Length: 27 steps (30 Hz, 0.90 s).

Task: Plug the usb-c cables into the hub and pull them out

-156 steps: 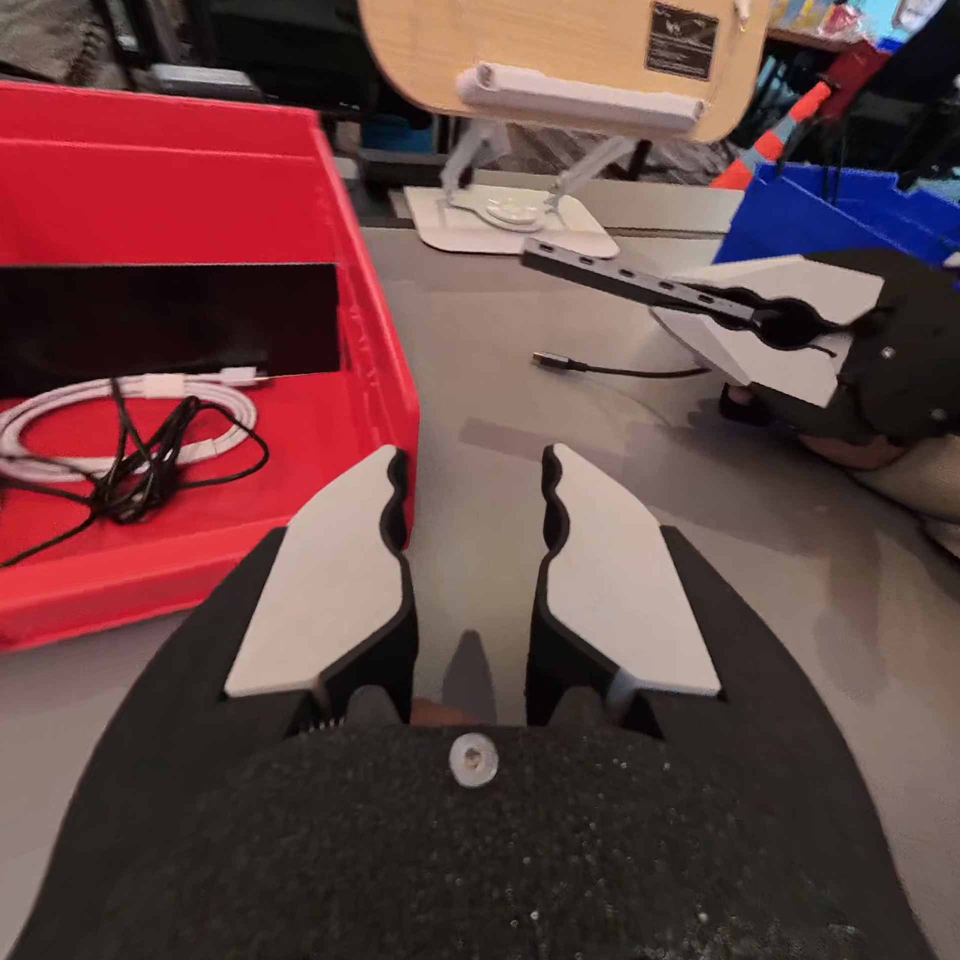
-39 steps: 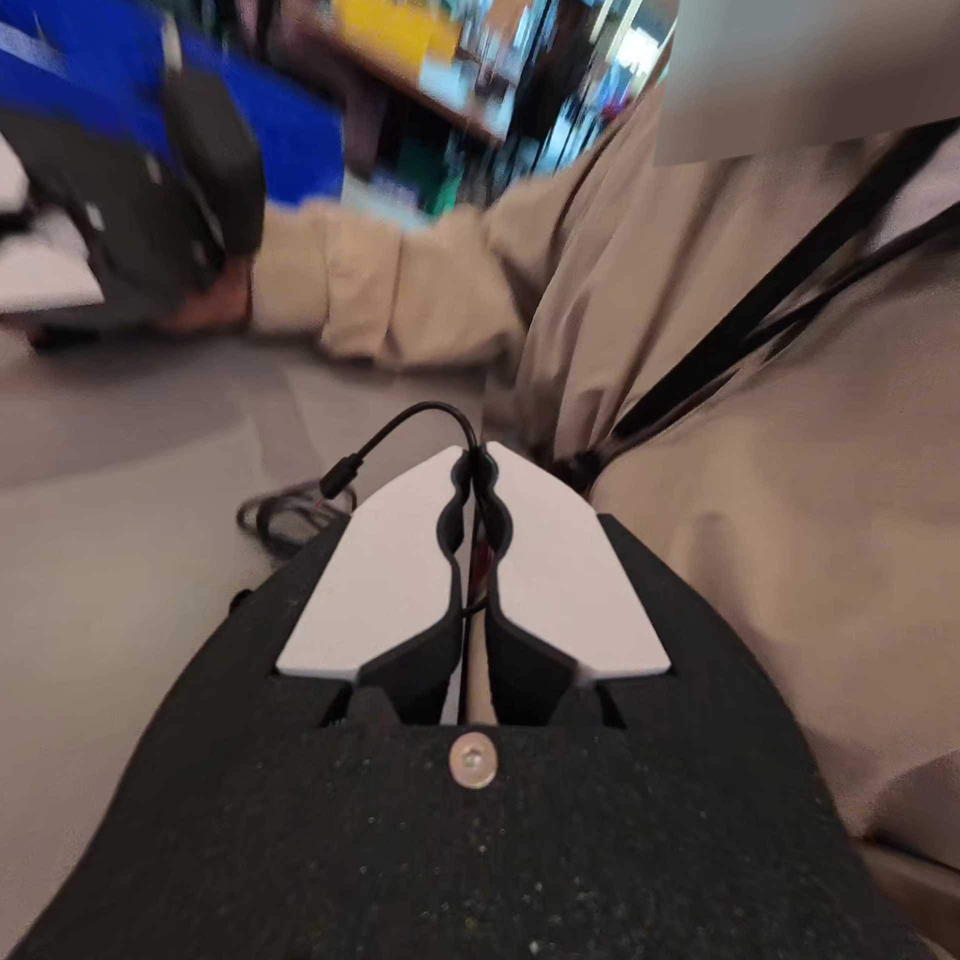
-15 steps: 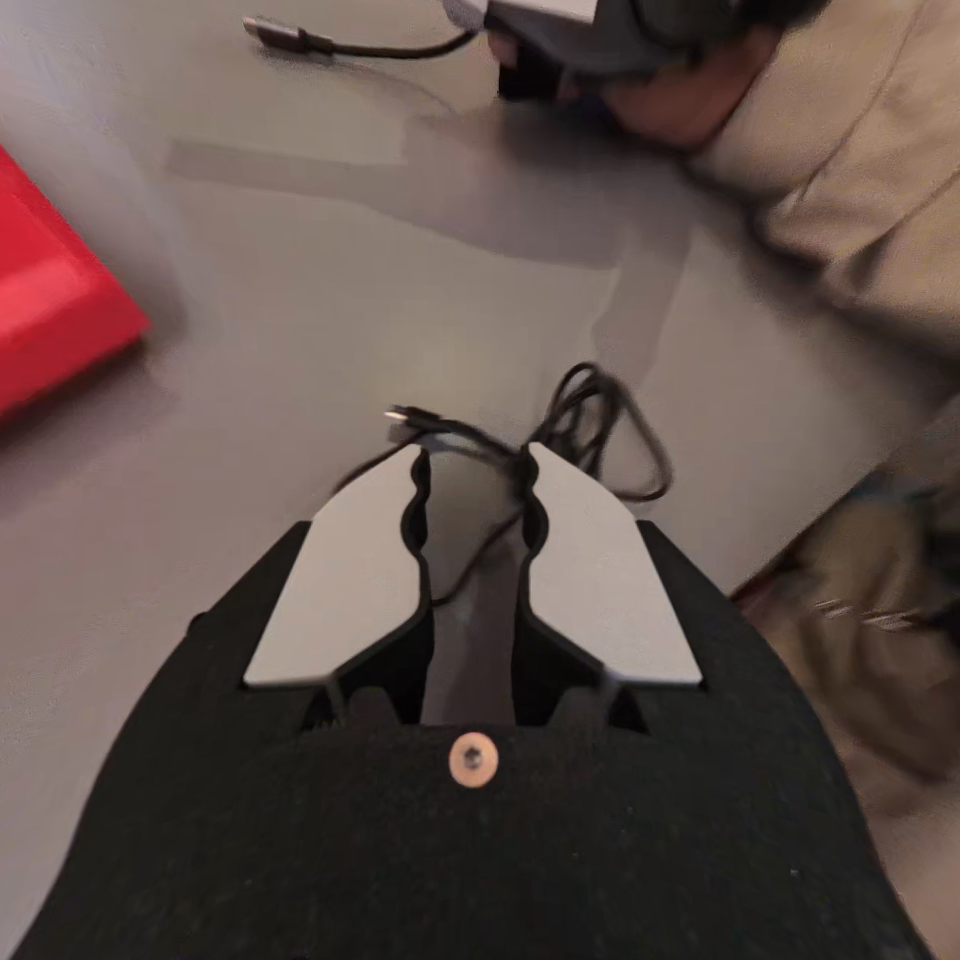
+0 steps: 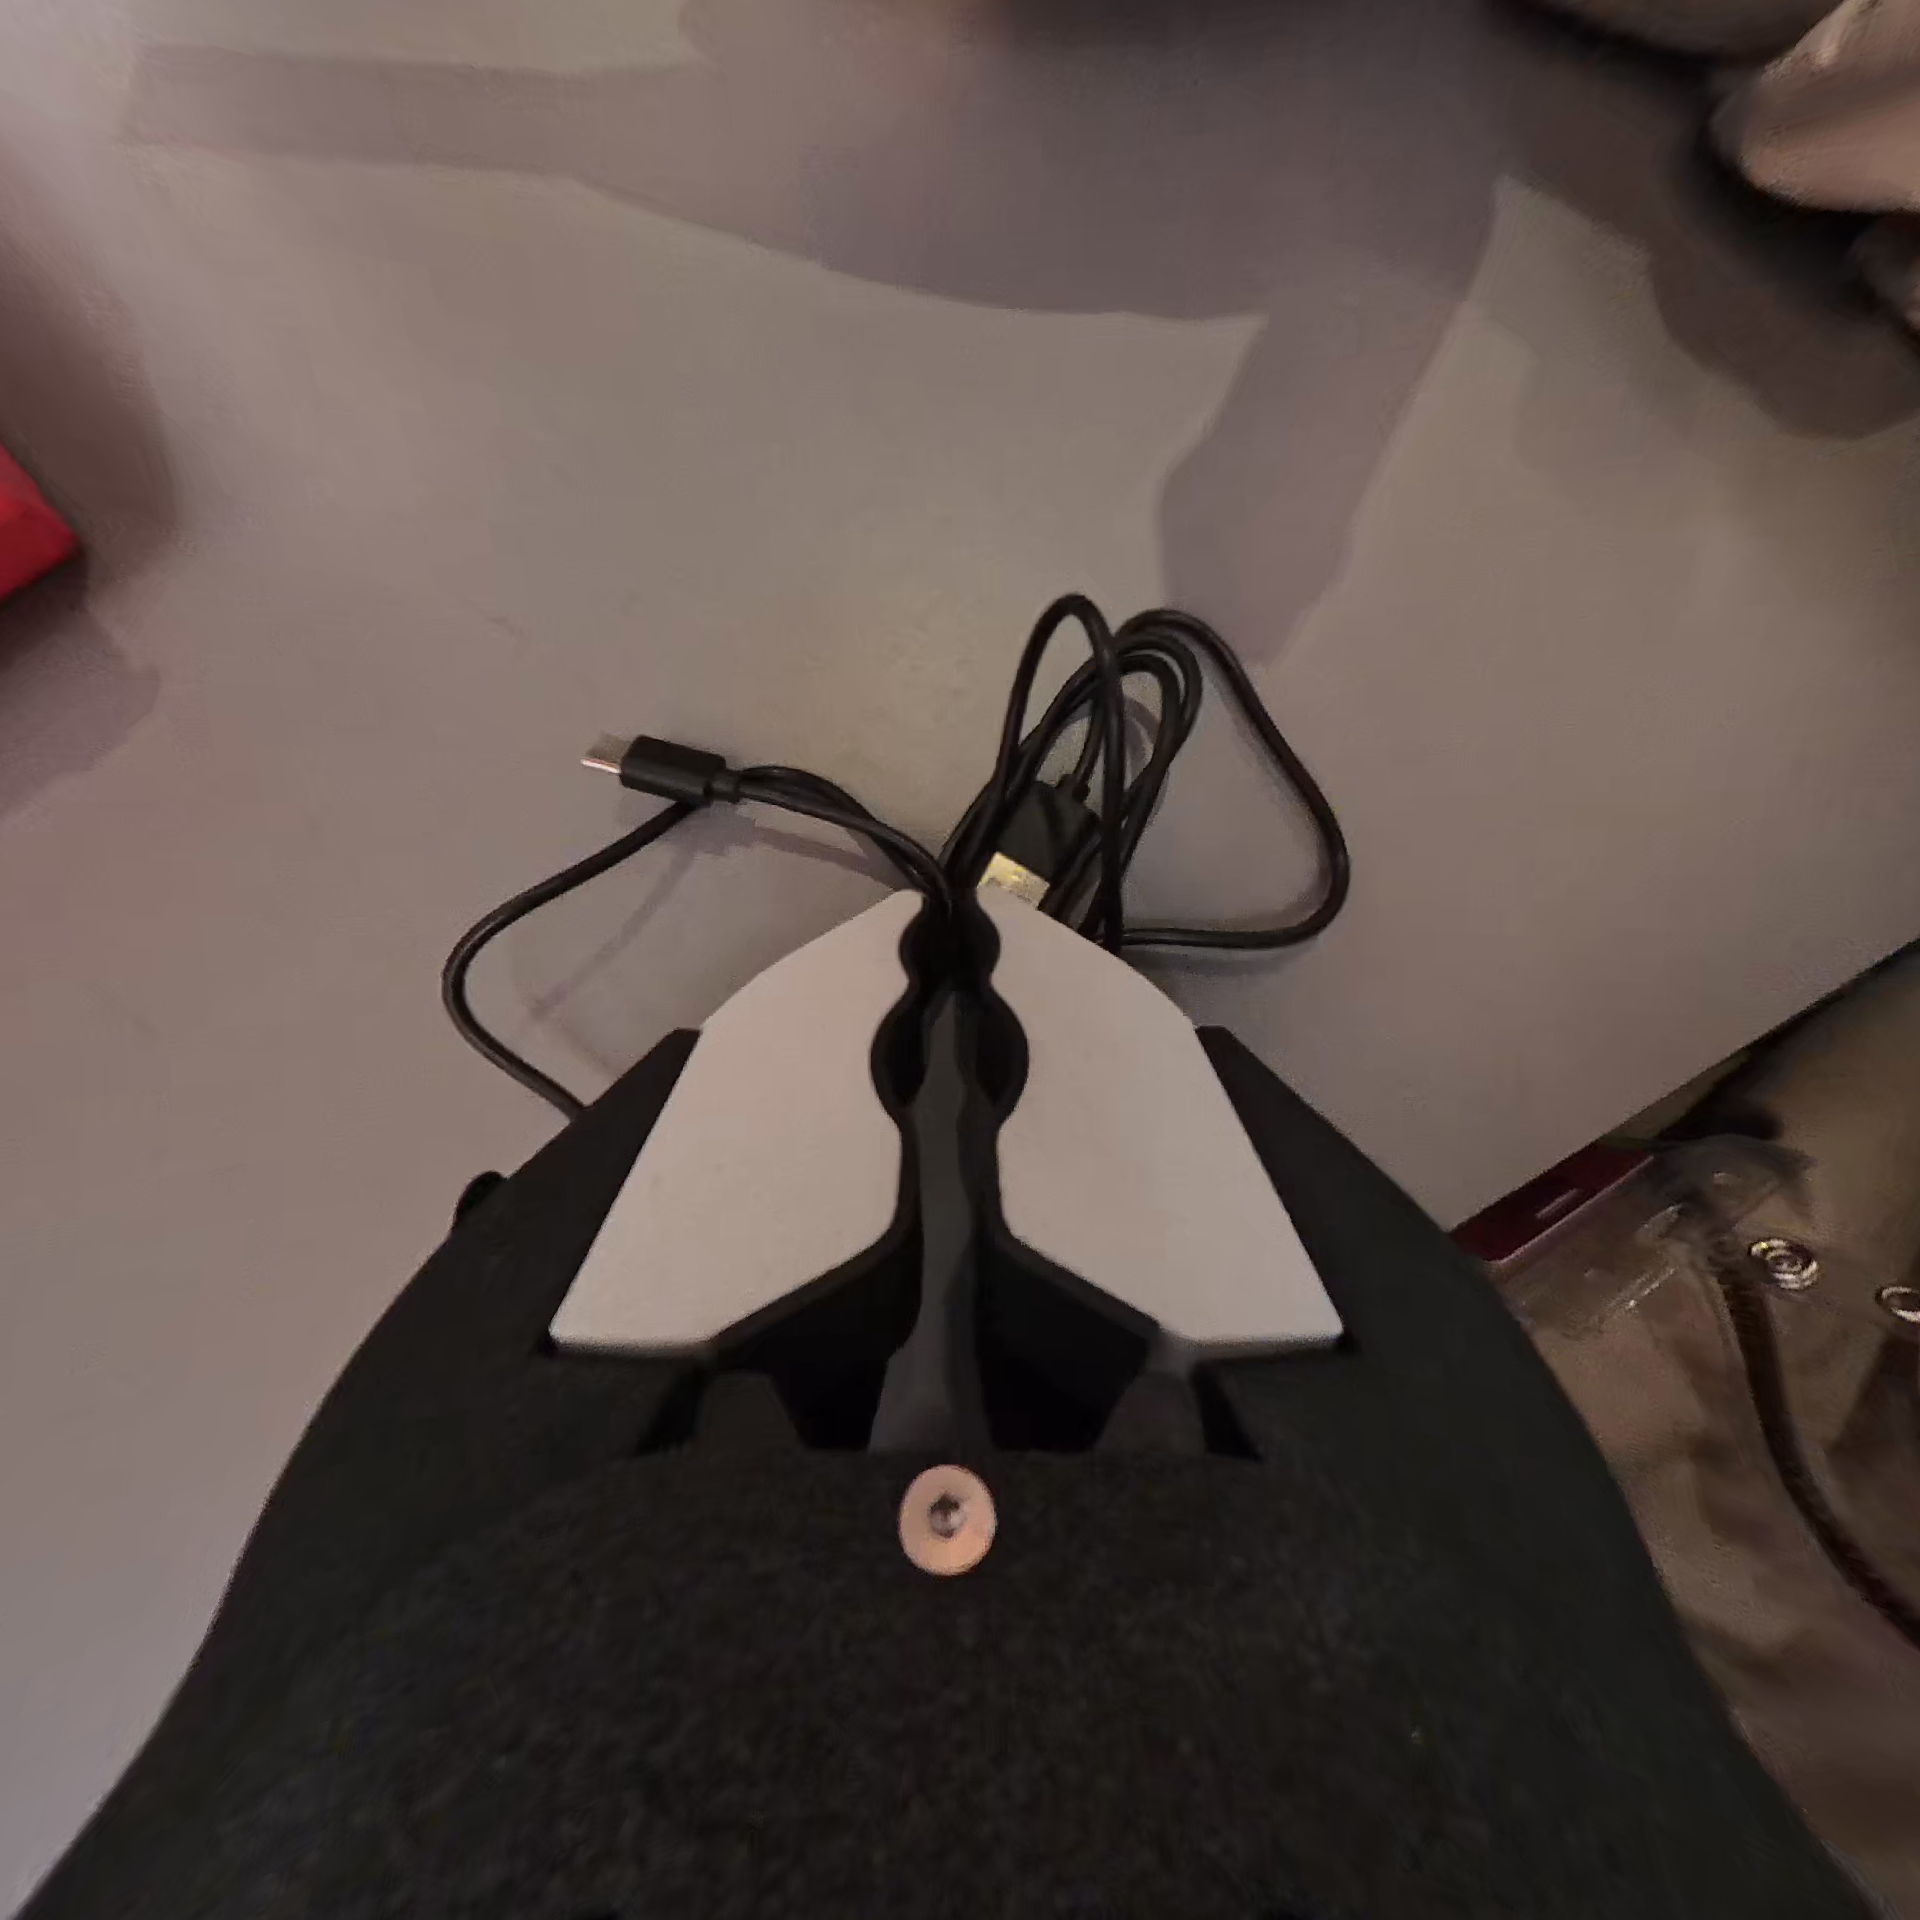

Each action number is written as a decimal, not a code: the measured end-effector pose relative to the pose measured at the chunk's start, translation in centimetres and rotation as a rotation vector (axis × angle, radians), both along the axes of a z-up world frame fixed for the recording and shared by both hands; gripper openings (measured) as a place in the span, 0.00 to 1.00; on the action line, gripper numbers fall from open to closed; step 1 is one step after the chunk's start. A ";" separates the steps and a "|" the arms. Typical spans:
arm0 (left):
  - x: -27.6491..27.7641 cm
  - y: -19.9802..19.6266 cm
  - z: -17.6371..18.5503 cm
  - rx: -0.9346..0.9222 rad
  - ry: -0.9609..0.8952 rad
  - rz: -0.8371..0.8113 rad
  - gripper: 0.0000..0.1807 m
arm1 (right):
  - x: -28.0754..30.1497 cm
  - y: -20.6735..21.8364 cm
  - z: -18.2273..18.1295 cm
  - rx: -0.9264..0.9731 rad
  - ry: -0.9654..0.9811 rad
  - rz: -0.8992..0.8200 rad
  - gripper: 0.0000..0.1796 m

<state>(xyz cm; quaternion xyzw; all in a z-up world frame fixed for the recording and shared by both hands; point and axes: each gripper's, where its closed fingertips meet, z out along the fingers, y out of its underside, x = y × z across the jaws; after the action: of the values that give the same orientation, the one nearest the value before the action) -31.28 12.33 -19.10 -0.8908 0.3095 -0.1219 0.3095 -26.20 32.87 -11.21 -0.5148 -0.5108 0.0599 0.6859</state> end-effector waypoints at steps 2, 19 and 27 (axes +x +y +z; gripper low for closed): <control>-0.2 -0.2 0.1 -0.012 0.008 -0.009 0.01 | 0.0 0.0 0.0 0.001 -0.001 0.000 0.05; 1.3 2.1 11.4 0.106 -0.239 -0.628 0.01 | -1.9 -4.1 0.9 0.098 0.021 0.232 0.05; 2.3 4.3 10.9 0.047 -0.114 -0.780 0.01 | -2.8 -5.9 0.4 0.204 -0.044 0.281 0.05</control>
<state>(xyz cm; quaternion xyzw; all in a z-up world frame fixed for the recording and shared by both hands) -28.96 16.63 -8.24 -0.6908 0.6097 -0.2725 0.2770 -29.00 26.96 -10.77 -0.3675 -0.5959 0.0917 0.7081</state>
